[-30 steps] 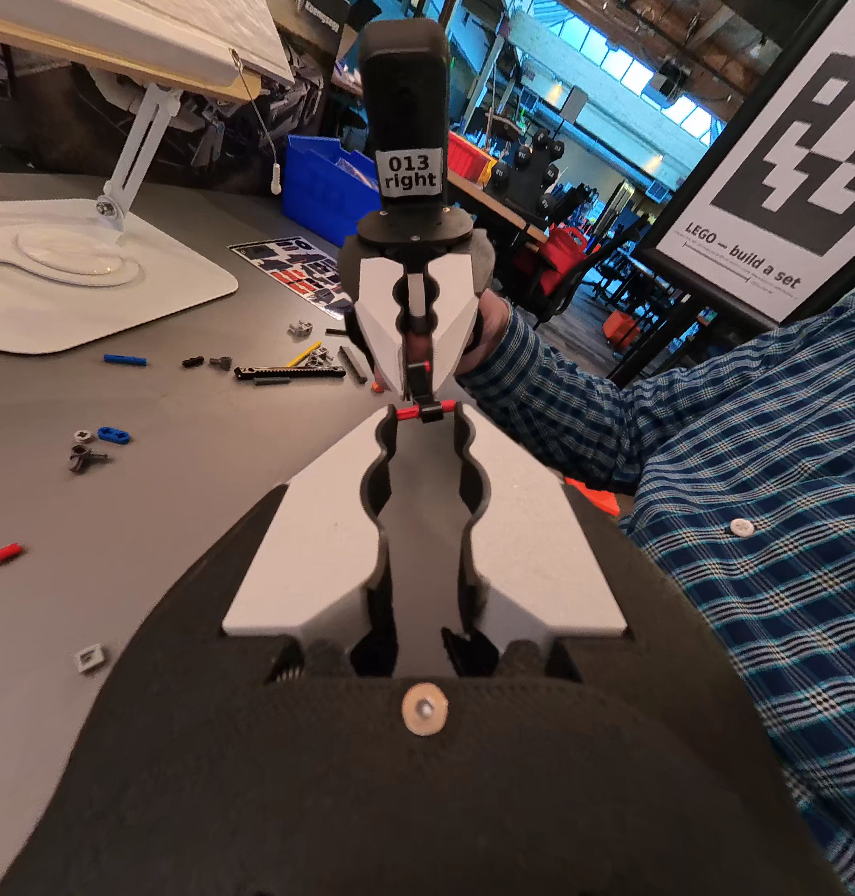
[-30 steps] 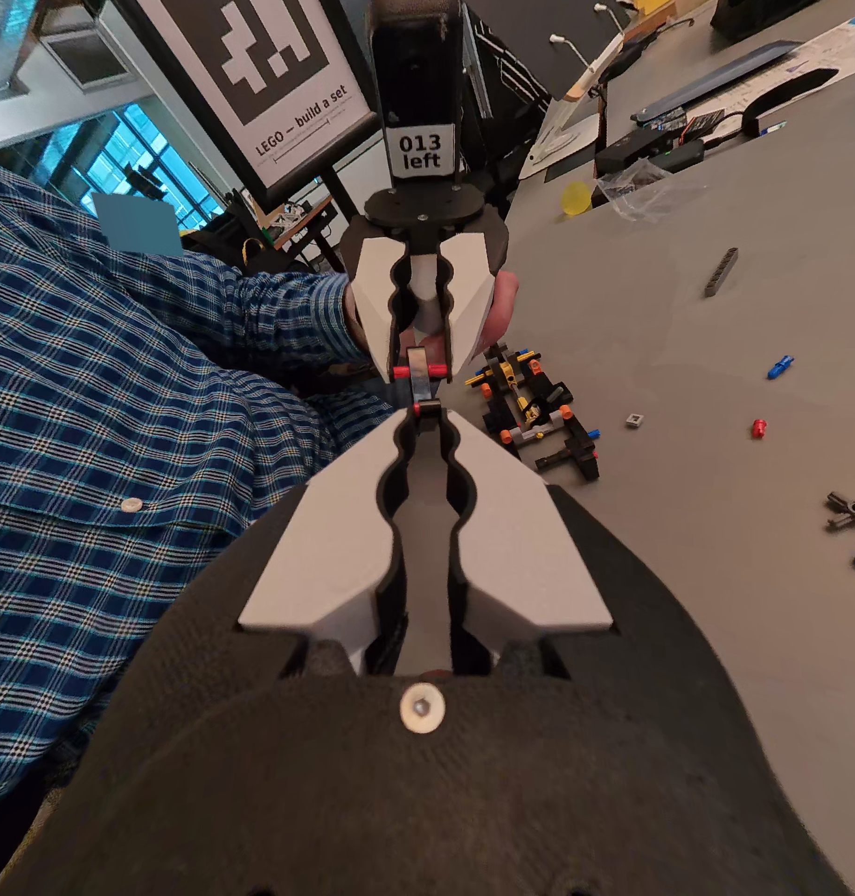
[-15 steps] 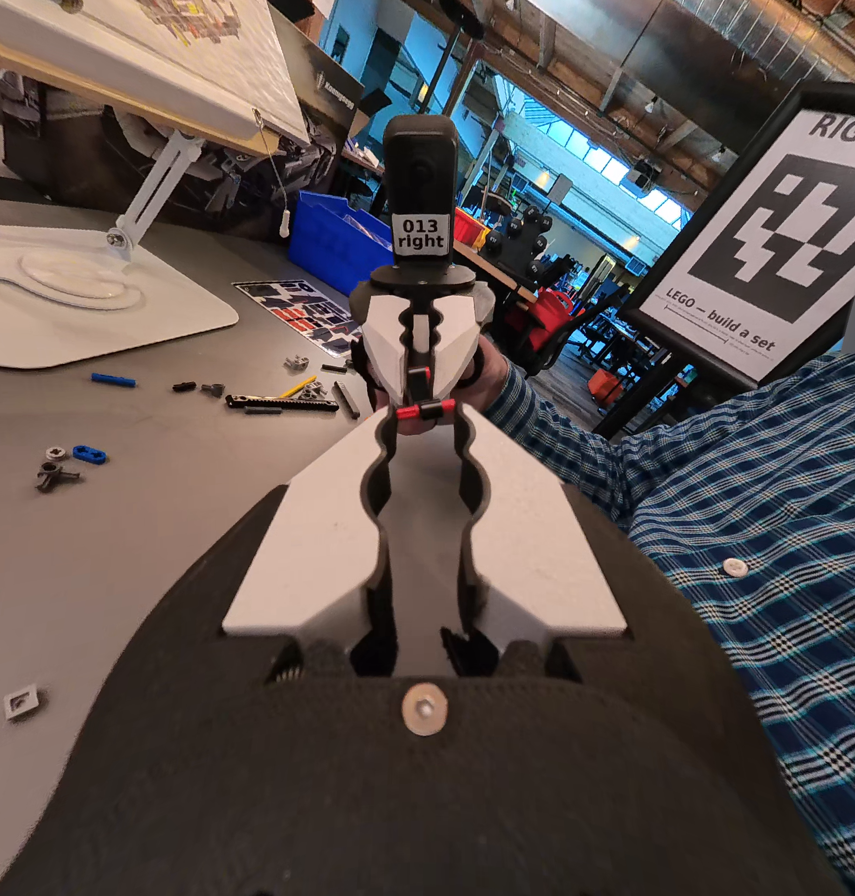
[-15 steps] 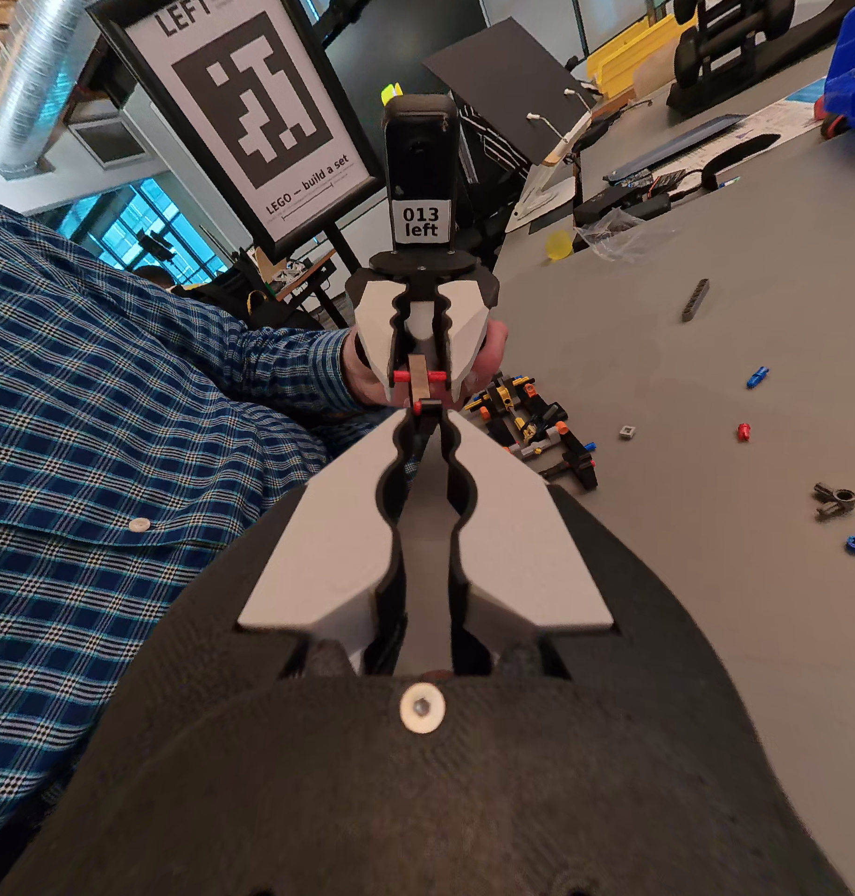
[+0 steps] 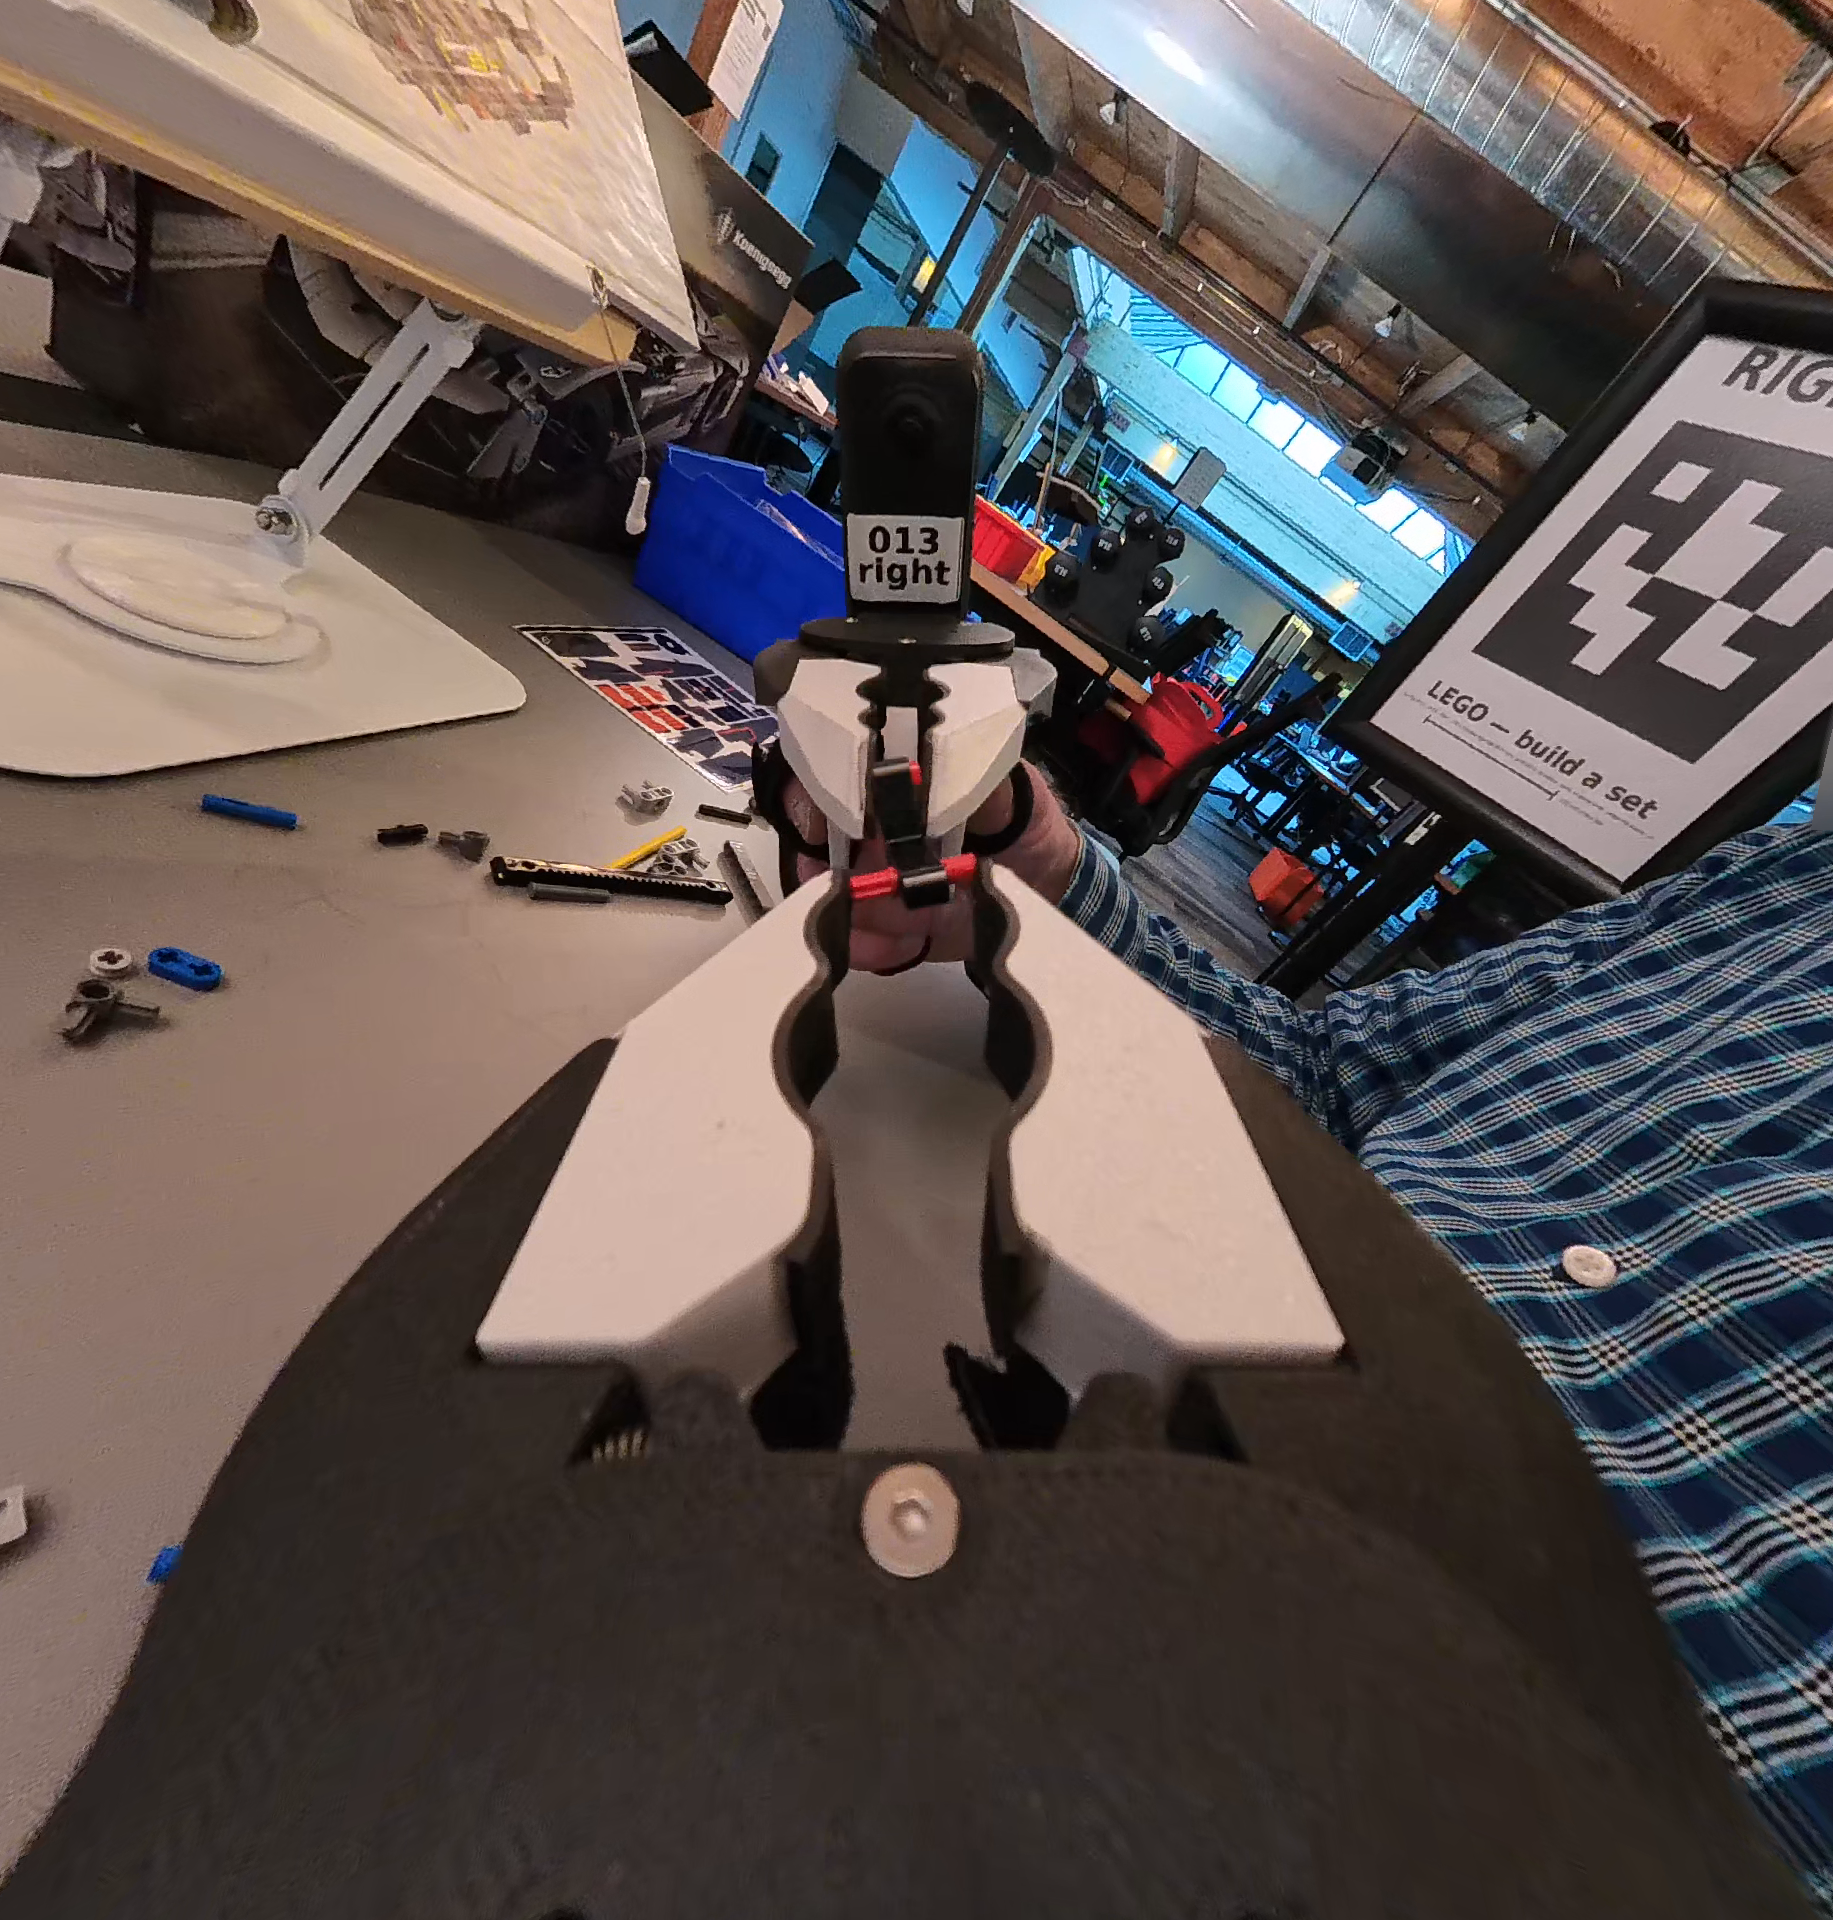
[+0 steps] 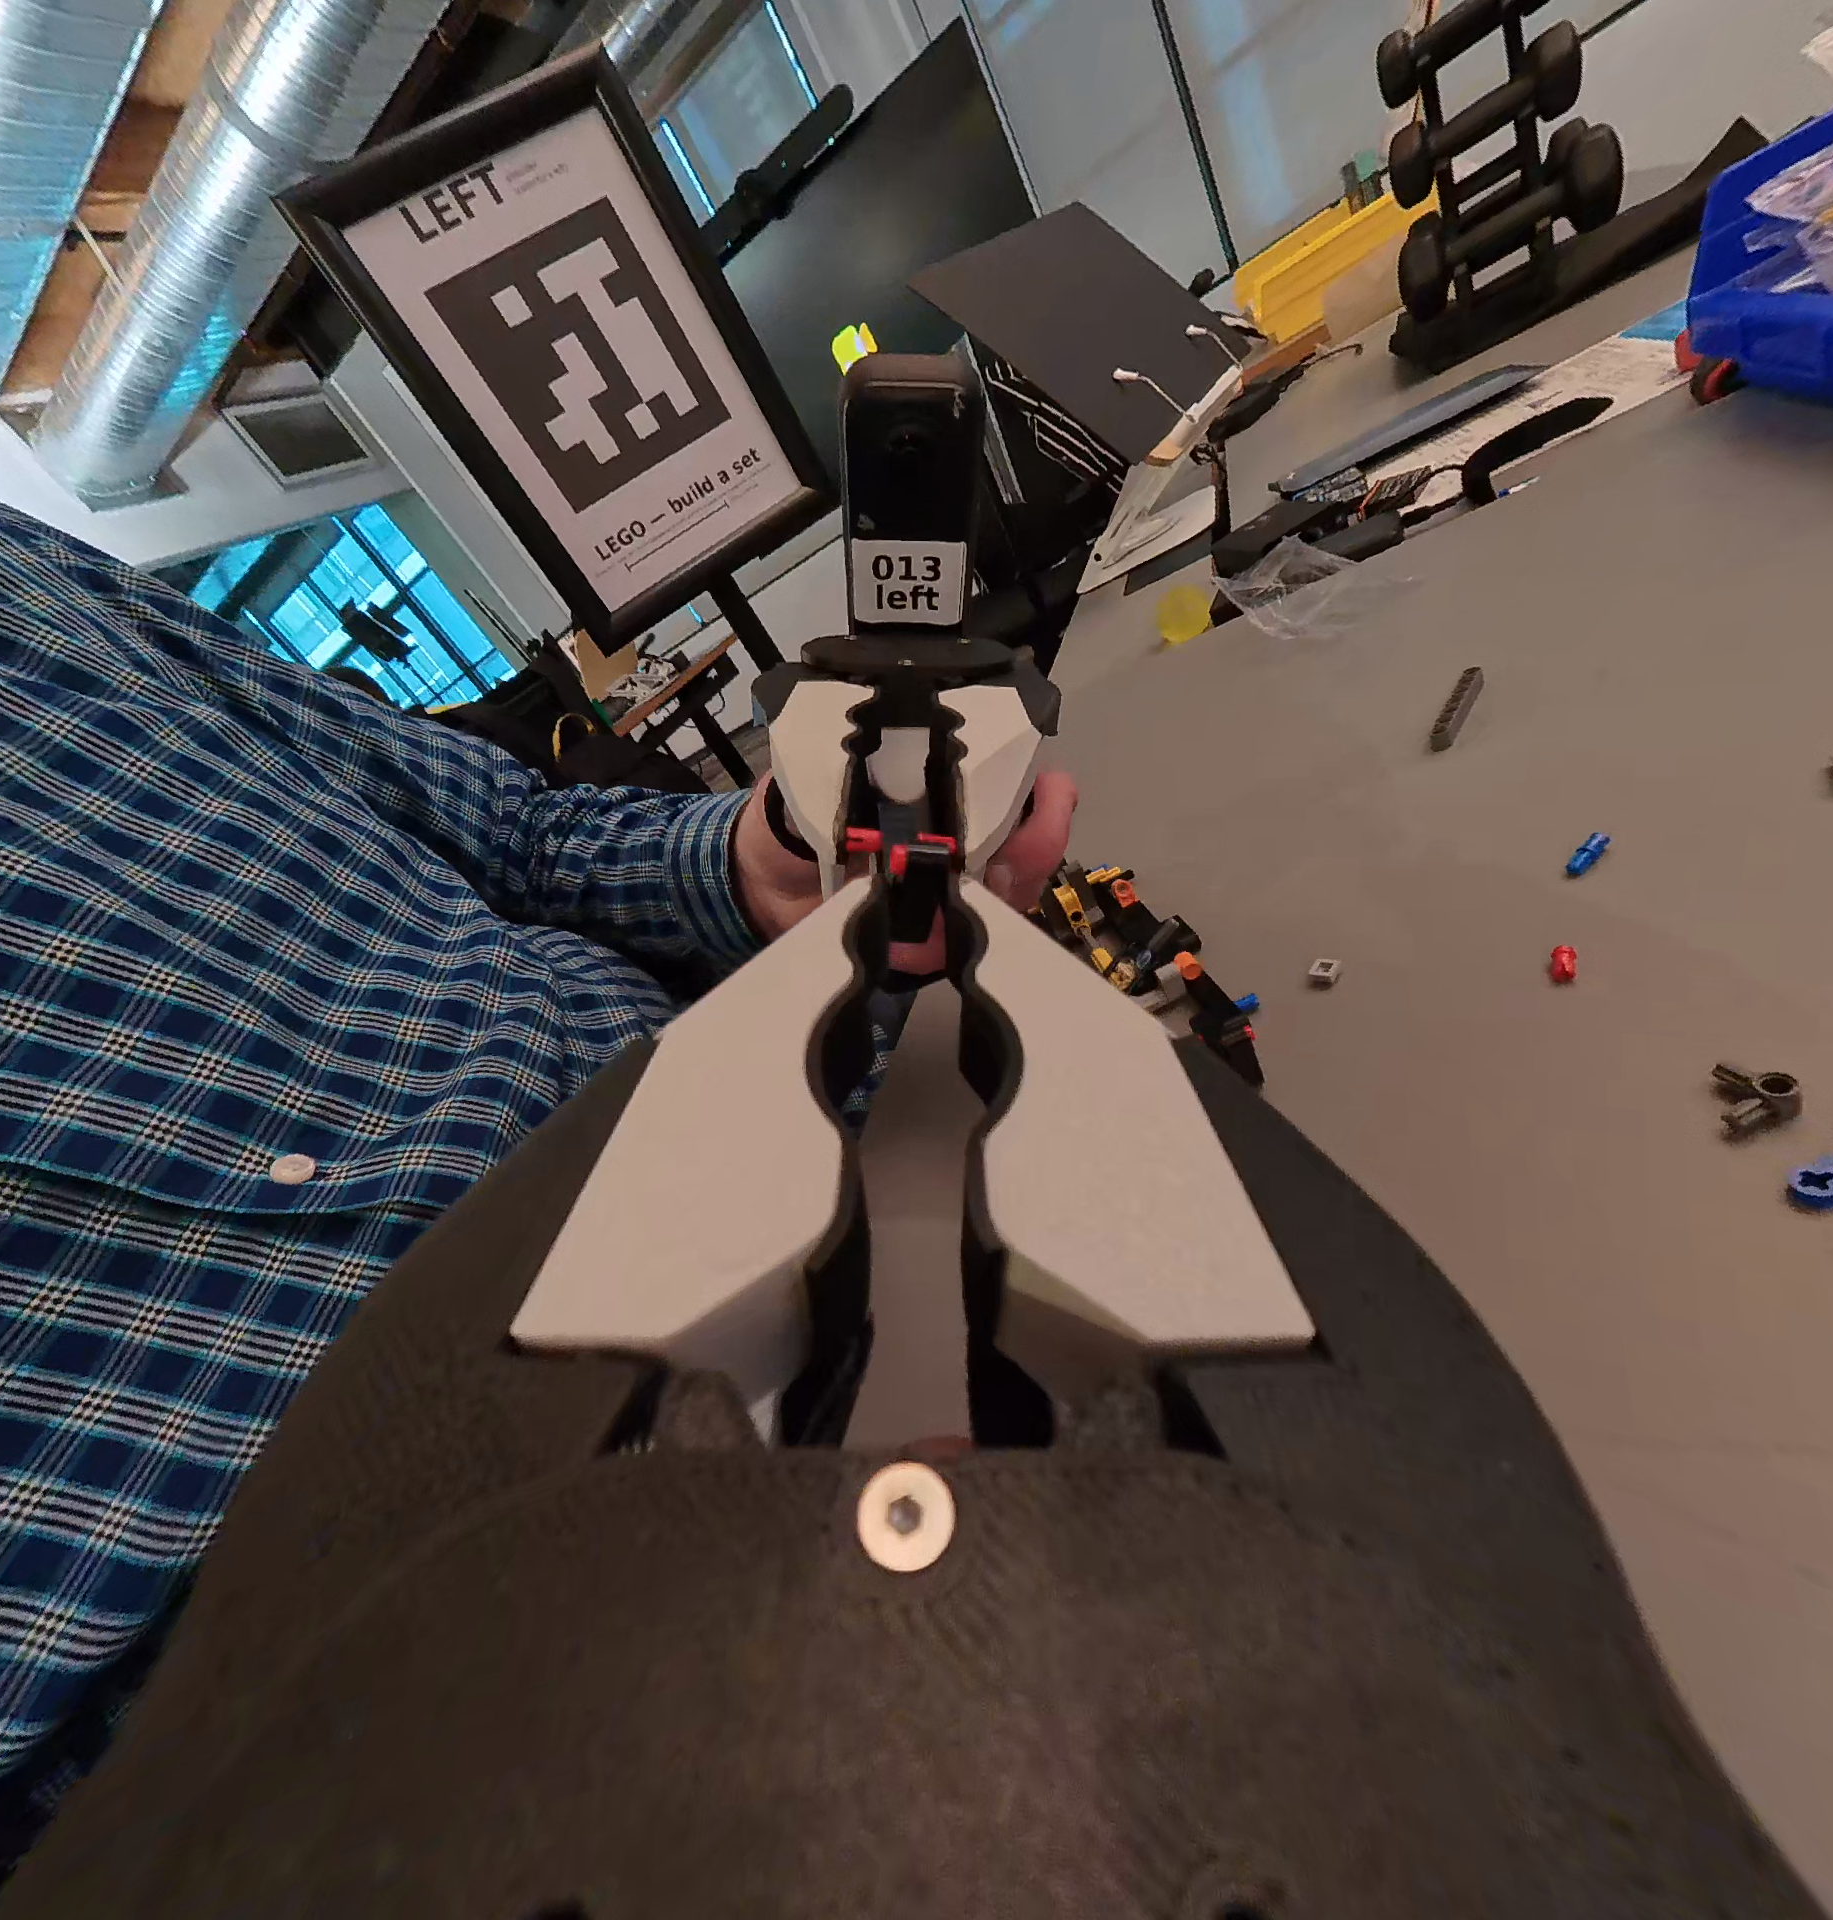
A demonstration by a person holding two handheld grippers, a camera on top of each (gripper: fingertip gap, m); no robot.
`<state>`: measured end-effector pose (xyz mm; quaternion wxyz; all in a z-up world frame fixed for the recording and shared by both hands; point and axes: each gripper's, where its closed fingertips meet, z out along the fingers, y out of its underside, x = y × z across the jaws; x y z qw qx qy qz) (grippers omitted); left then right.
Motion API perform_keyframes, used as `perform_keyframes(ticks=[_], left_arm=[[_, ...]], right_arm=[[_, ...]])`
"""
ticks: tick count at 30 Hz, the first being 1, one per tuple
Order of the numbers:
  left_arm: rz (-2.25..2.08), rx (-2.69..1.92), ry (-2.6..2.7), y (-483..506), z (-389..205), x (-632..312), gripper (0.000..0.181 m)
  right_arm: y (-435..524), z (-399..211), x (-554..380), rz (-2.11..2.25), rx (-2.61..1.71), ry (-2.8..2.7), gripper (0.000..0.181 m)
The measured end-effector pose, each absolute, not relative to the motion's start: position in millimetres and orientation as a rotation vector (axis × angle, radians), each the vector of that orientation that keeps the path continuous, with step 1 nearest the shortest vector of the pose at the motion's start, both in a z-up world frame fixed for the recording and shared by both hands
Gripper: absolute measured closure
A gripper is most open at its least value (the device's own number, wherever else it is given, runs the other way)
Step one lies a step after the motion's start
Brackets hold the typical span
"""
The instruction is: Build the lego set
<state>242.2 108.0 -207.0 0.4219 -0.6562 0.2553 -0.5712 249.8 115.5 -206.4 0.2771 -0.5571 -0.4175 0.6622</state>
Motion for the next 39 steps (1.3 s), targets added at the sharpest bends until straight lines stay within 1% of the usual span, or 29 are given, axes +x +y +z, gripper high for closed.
perform_keyframes(ticks=[20,30,35,39], left_arm=[[-1.44,-1.646,0.607,112.6,-210.7,245.0,0.161],[-1.429,-1.59,0.583,113.2,-203.1,240.5,0.161],[-1.418,-1.573,0.583,114.6,-200.4,238.9,0.161],[-1.382,-1.565,0.613,113.1,-199.7,240.1,0.16]], right_arm=[[124.6,-204.0,251.2,1.81,-1.446,-1.038,0.174],[125.4,-198.5,251.0,1.827,-1.419,-1.006,0.174],[123.6,-195.6,252.3,1.841,-1.398,-1.006,0.168],[122.4,-195.3,252.2,1.836,-1.39,-1.016,0.167]])
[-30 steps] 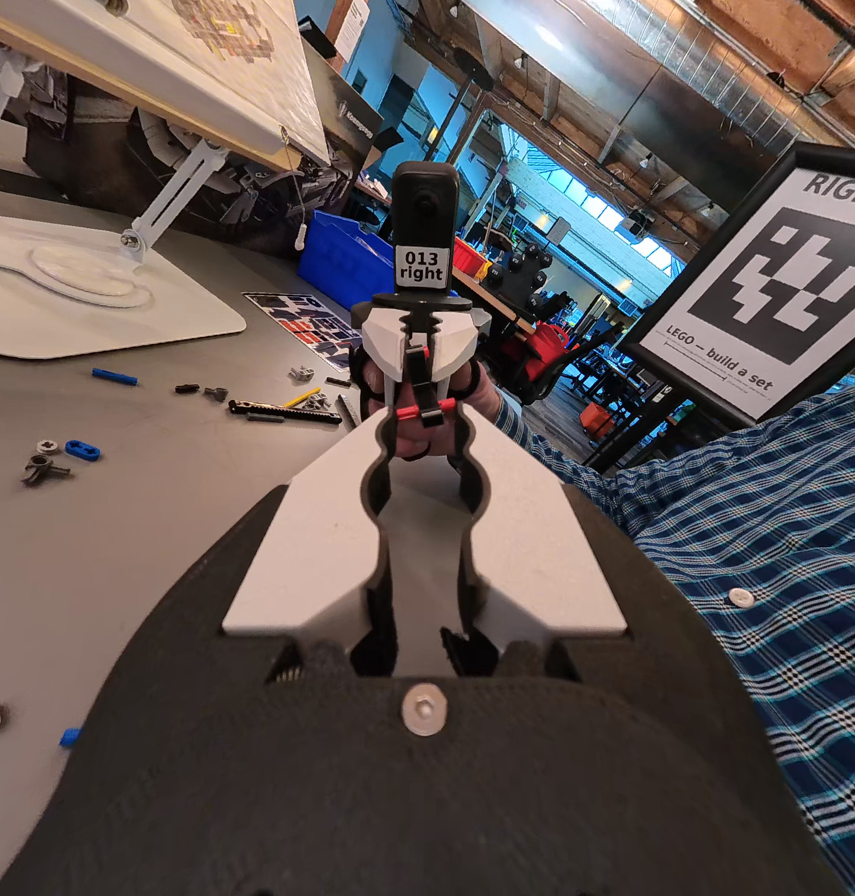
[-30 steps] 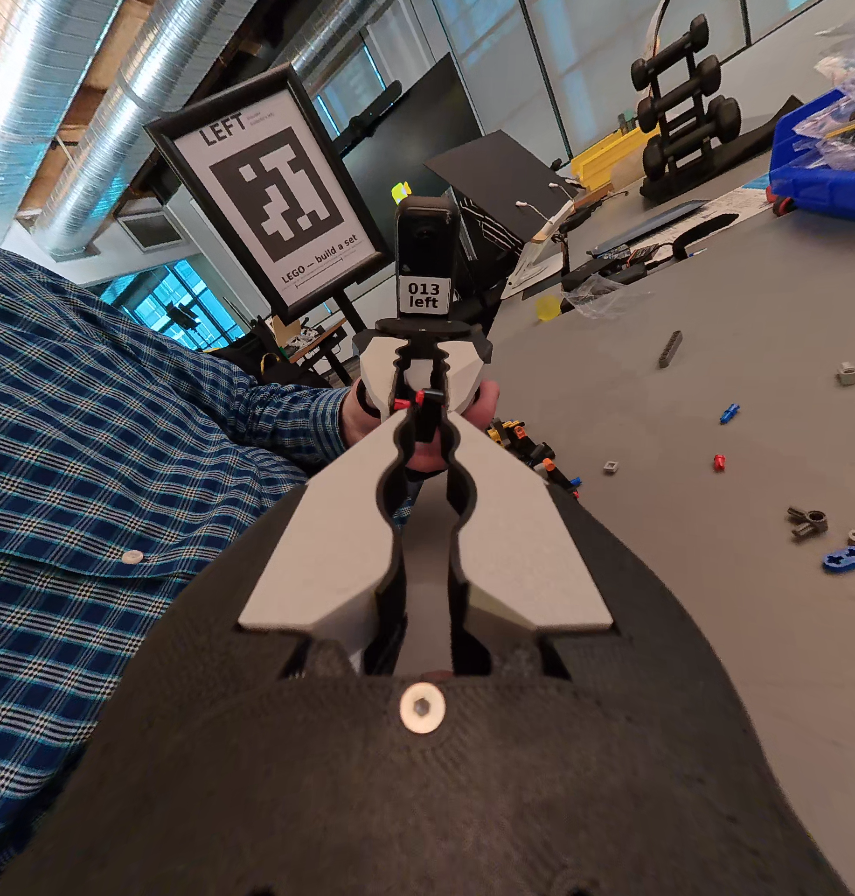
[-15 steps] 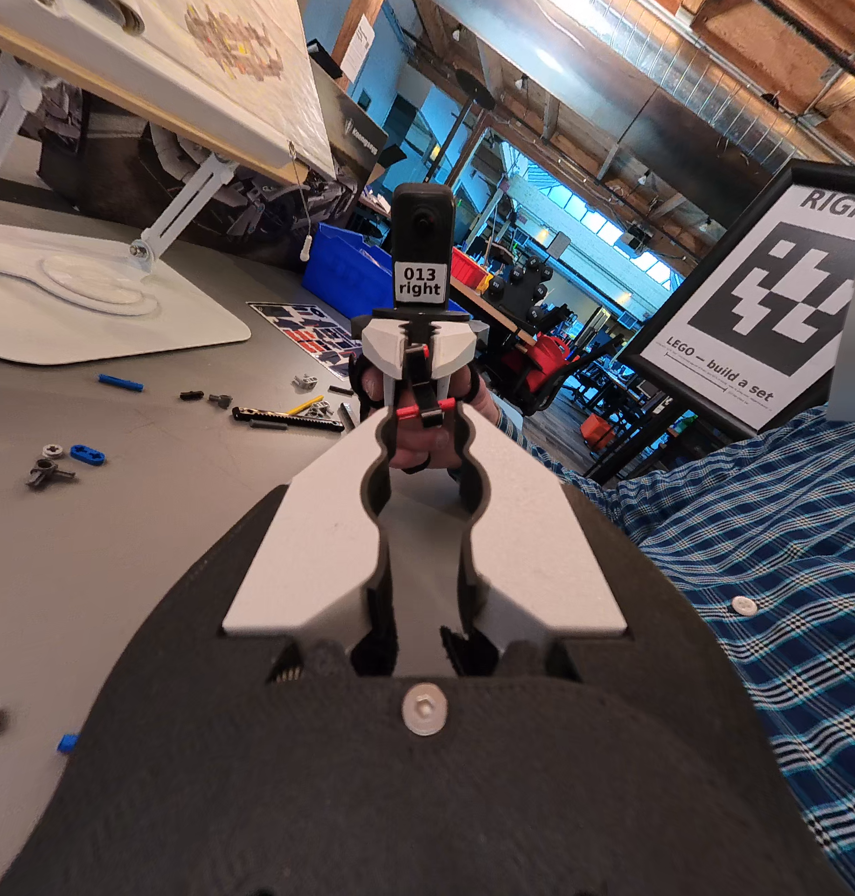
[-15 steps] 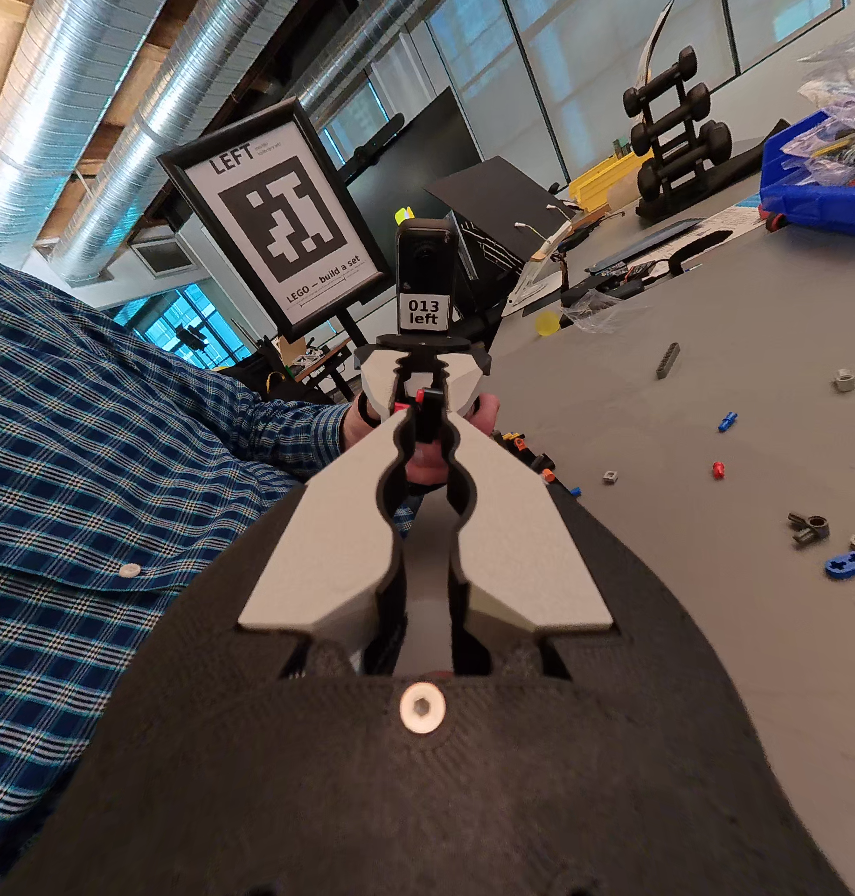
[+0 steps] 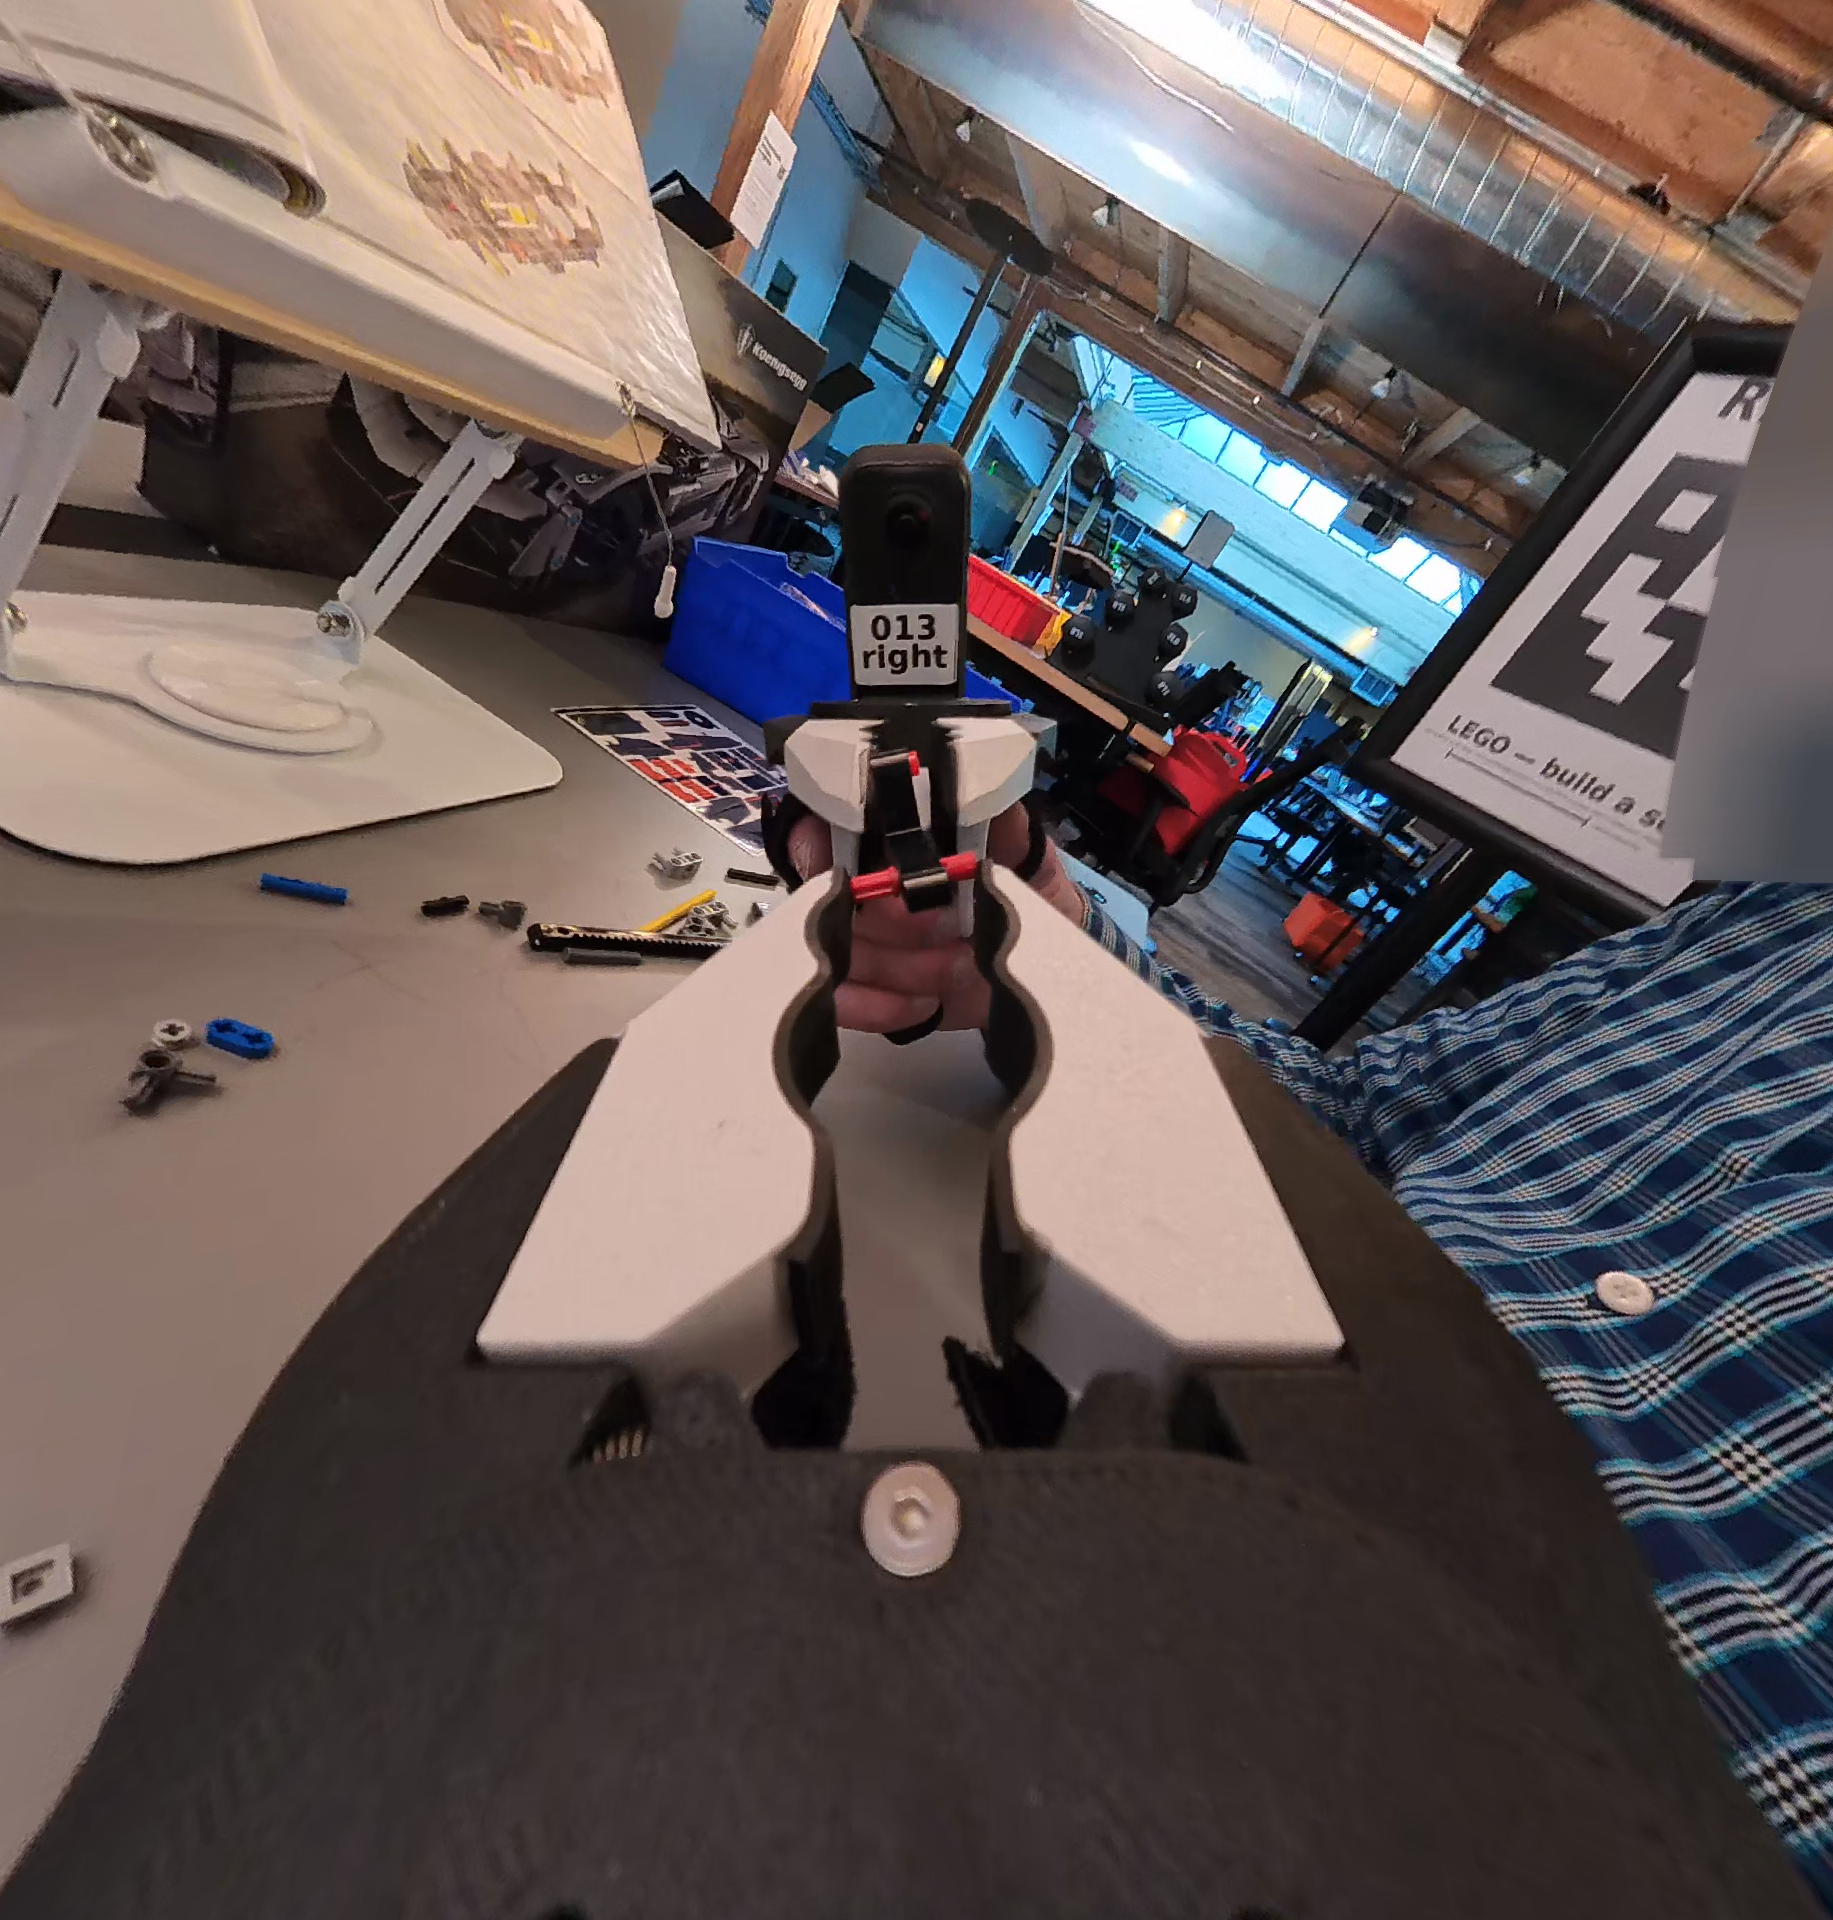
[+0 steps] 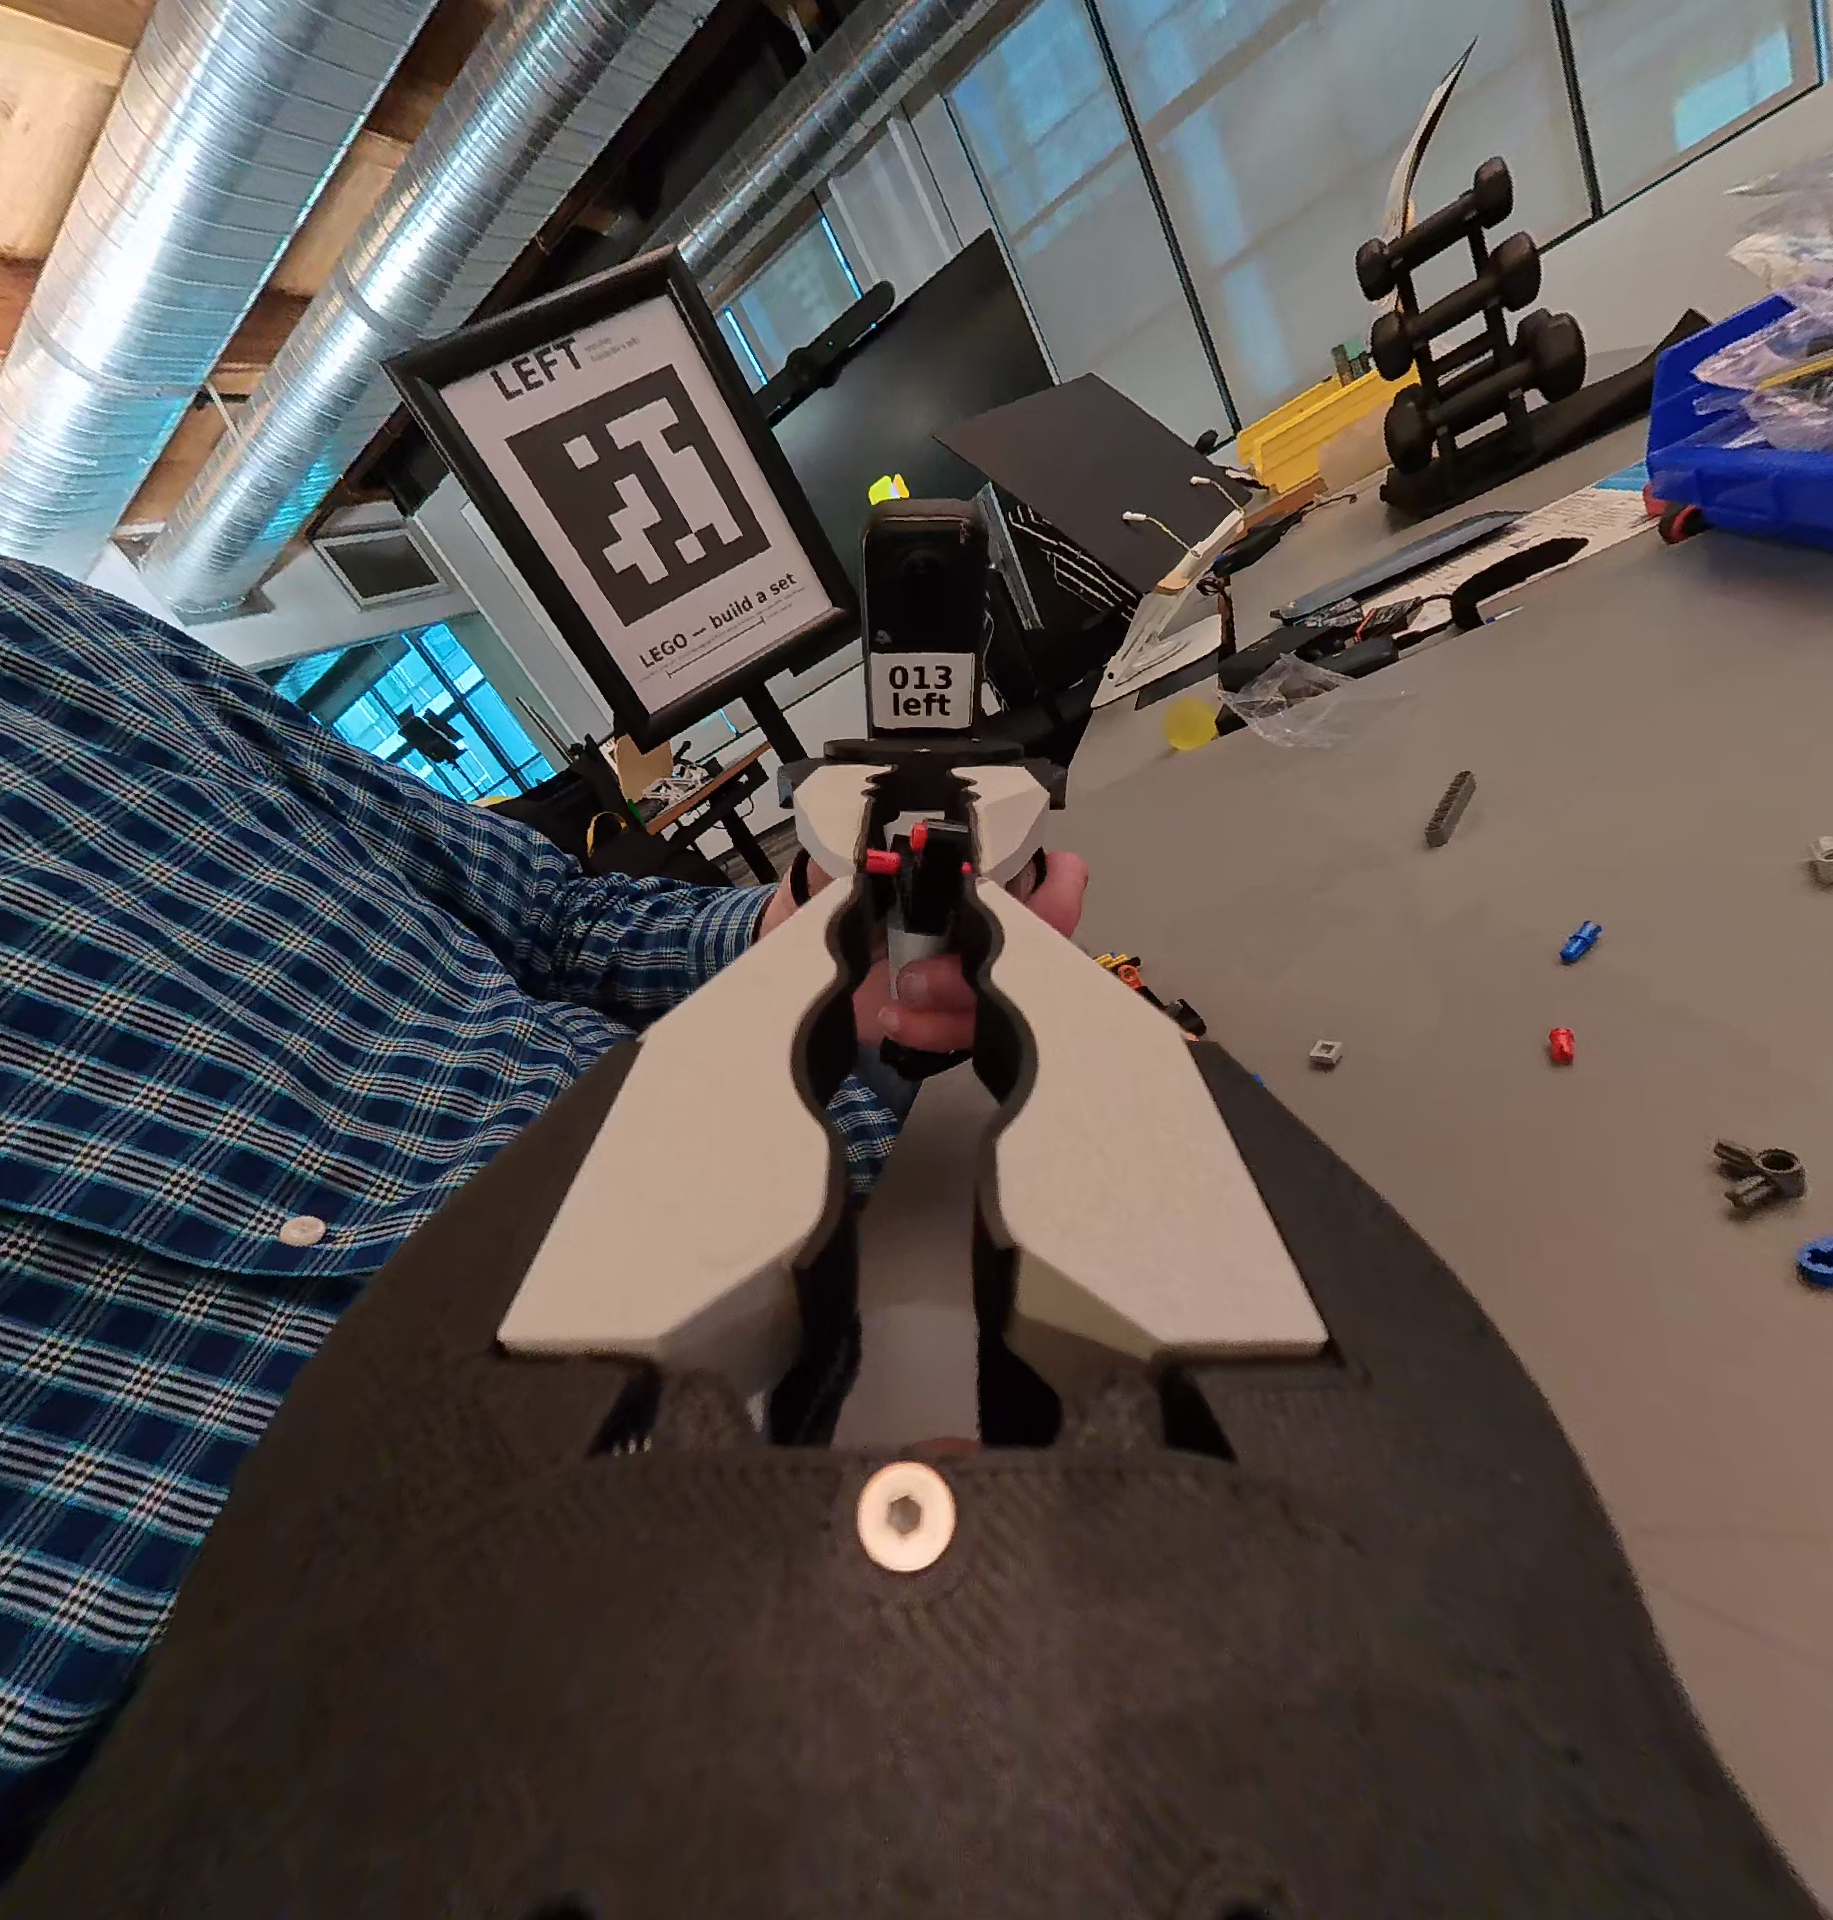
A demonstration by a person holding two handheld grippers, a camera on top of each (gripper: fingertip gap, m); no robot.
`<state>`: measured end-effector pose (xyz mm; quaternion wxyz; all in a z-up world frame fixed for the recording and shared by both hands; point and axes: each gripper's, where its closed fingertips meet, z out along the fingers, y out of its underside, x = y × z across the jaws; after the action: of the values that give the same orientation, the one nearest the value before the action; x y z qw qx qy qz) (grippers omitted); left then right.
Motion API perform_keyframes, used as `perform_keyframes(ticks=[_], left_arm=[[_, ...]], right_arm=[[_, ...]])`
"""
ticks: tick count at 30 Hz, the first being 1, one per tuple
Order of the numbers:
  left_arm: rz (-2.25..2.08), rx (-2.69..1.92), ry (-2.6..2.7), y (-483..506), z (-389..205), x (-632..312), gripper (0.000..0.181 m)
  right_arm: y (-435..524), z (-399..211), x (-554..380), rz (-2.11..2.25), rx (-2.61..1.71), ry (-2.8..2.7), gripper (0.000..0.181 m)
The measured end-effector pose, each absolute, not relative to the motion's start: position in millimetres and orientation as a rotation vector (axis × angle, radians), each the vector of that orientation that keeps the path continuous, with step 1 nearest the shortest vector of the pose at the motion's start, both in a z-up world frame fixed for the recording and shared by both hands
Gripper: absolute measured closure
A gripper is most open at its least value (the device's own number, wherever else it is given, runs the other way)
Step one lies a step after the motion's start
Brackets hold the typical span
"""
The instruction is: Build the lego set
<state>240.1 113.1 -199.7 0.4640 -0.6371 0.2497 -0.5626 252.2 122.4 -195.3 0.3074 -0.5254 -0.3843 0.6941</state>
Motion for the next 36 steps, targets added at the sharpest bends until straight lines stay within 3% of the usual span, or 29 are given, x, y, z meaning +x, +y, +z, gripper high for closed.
perform_keyframes(ticks=[36], left_arm=[[-1.286,-1.581,0.74,106.6,-199.1,246.4,0.151]], right_arm=[[112.4,-189.5,255.6,1.788,-1.309,-1.075,0.176]])
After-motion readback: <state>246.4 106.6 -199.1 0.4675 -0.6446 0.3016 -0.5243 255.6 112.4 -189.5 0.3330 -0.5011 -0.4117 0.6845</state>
